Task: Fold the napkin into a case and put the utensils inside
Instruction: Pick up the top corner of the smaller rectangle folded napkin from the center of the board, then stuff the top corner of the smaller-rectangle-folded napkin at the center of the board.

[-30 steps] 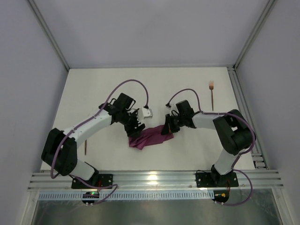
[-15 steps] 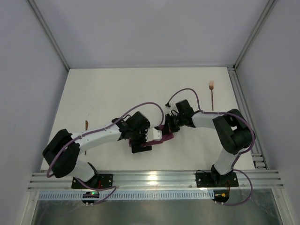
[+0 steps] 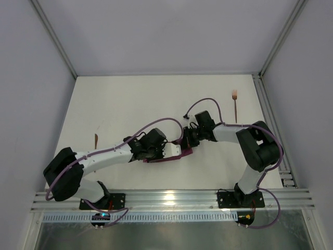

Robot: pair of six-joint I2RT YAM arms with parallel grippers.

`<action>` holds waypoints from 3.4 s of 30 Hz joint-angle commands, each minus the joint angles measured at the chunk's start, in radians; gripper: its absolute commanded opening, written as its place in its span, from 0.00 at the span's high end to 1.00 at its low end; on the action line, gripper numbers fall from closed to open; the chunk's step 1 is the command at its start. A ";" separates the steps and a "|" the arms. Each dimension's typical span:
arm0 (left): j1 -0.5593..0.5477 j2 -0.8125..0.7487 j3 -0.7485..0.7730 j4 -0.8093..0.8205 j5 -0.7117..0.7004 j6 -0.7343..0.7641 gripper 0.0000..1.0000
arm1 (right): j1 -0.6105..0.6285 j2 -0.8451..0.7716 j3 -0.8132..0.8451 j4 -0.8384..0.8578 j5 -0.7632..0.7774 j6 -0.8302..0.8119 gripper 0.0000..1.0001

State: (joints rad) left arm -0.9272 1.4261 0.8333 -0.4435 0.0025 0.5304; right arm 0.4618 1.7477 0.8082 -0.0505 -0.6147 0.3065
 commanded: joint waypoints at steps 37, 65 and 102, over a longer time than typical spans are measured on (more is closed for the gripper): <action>0.294 0.074 0.104 -0.083 0.475 -0.027 1.00 | 0.262 -0.212 -0.392 1.052 0.026 -0.553 0.49; 0.307 0.132 0.130 -0.087 0.459 -0.049 1.00 | 0.327 0.043 -0.494 1.508 0.133 -0.503 0.45; 0.306 0.125 0.147 -0.119 0.531 -0.020 1.00 | 0.431 0.064 -0.455 1.646 0.315 -0.735 0.46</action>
State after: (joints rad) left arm -0.6258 1.5566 0.9466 -0.5526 0.4900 0.4908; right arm 0.8768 1.8133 0.3279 1.2640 -0.3630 -0.3836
